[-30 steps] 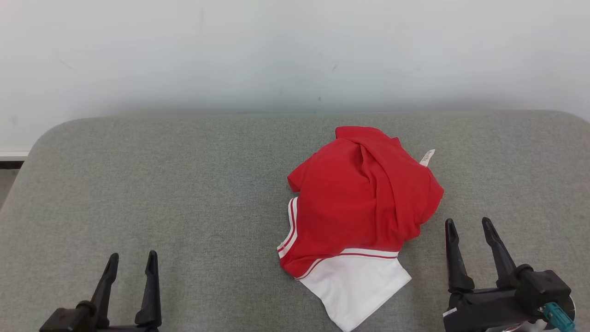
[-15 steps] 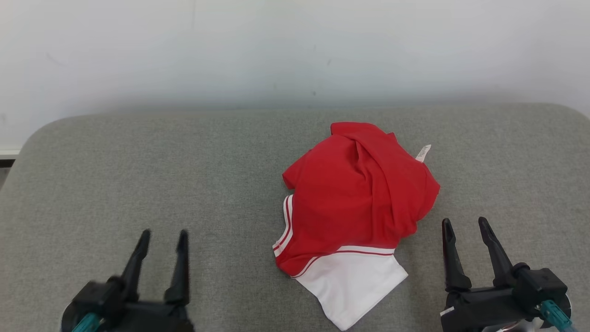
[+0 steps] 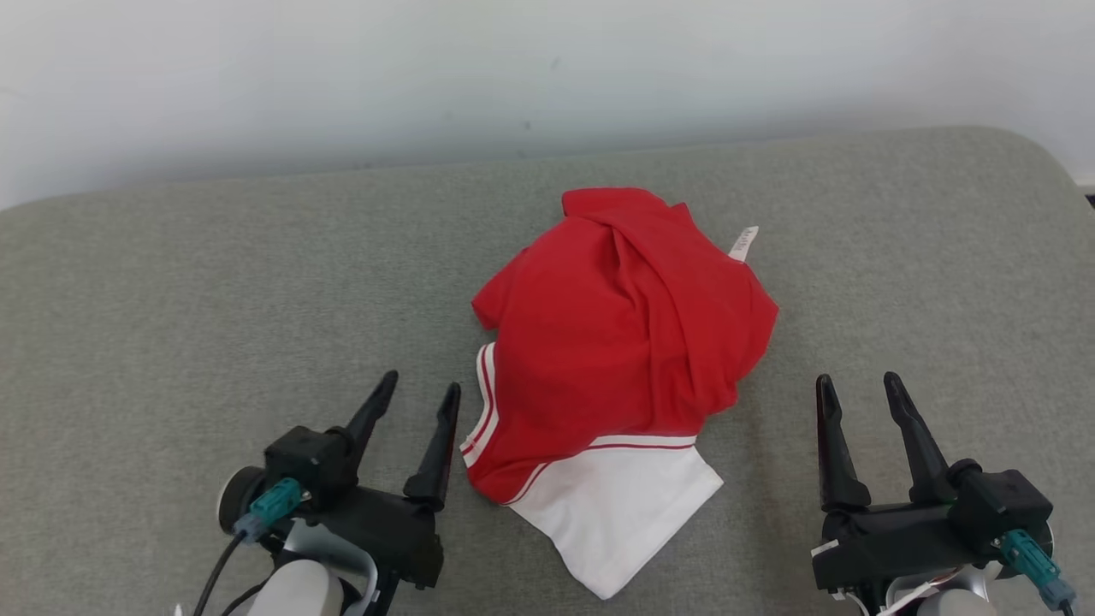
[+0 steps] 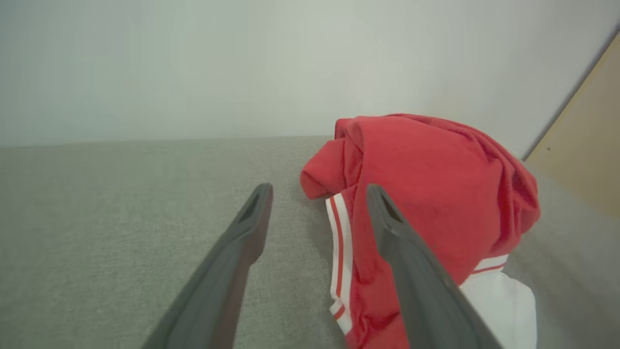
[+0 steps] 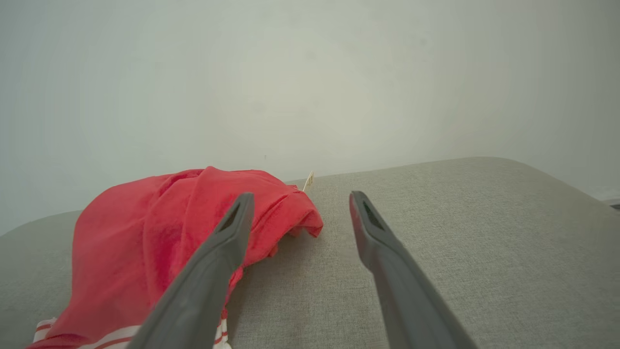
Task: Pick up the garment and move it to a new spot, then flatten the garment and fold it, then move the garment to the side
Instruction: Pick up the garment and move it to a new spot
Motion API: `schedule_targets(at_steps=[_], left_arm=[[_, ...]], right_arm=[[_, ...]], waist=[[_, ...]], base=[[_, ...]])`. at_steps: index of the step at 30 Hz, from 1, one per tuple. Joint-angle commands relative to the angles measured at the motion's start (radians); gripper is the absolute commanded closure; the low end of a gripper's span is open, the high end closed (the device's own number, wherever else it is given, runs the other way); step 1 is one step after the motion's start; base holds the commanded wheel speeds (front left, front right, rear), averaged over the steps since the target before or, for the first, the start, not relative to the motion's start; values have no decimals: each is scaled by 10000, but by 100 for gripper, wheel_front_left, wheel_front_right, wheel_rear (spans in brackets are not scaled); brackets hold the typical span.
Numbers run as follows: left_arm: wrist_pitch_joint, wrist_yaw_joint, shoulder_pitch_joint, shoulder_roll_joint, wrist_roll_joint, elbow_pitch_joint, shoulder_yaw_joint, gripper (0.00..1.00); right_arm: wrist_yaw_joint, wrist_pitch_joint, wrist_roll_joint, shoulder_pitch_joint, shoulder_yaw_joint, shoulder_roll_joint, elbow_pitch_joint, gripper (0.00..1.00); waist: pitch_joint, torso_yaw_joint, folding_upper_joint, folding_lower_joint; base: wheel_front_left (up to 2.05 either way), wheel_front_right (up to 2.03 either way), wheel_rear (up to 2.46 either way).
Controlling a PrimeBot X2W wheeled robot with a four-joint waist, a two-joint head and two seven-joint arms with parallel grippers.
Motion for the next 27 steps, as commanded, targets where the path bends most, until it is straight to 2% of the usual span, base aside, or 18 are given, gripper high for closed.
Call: schedule_targets(at_steps=[1, 15, 16, 17, 18, 27], left_arm=[[83, -45, -161, -2, -10, 237, -112, 0], [681, -124, -516, -132, -377, 2651, -1358, 0], [697, -122, -535, -164, -469, 2783, -1432, 27], [728, -128, -538, -203, -520, 2879, -1543, 84], [648, -132, -578, -246, -600, 2889, -1667, 100], [69, -128, -1476, -18, -907, 2187, -1978, 100]], right_arm=[[-22, -64, 90, -80, -18, 4, 16, 0], [-22, -91, 231, -308, -27, 4, -19, 0], [-22, -92, 243, -316, -21, 4, -26, 0], [-22, -92, 254, -318, -9, 4, -33, 0], [-22, -92, 261, -312, -15, 3, -45, 0], [-22, -92, 300, -164, -120, 3, -86, 0]], waist=[[318, -328, -1, -2], [671, -694, -1, -2], [671, -707, -1, -2], [666, -722, -1, -2], [664, -726, -1, -2], [433, -520, -1, -2]], base=[[0, 0, 0], [0, 0, 0], [0, 0, 0], [0, 0, 0], [0, 0, 0], [0, 0, 0]])
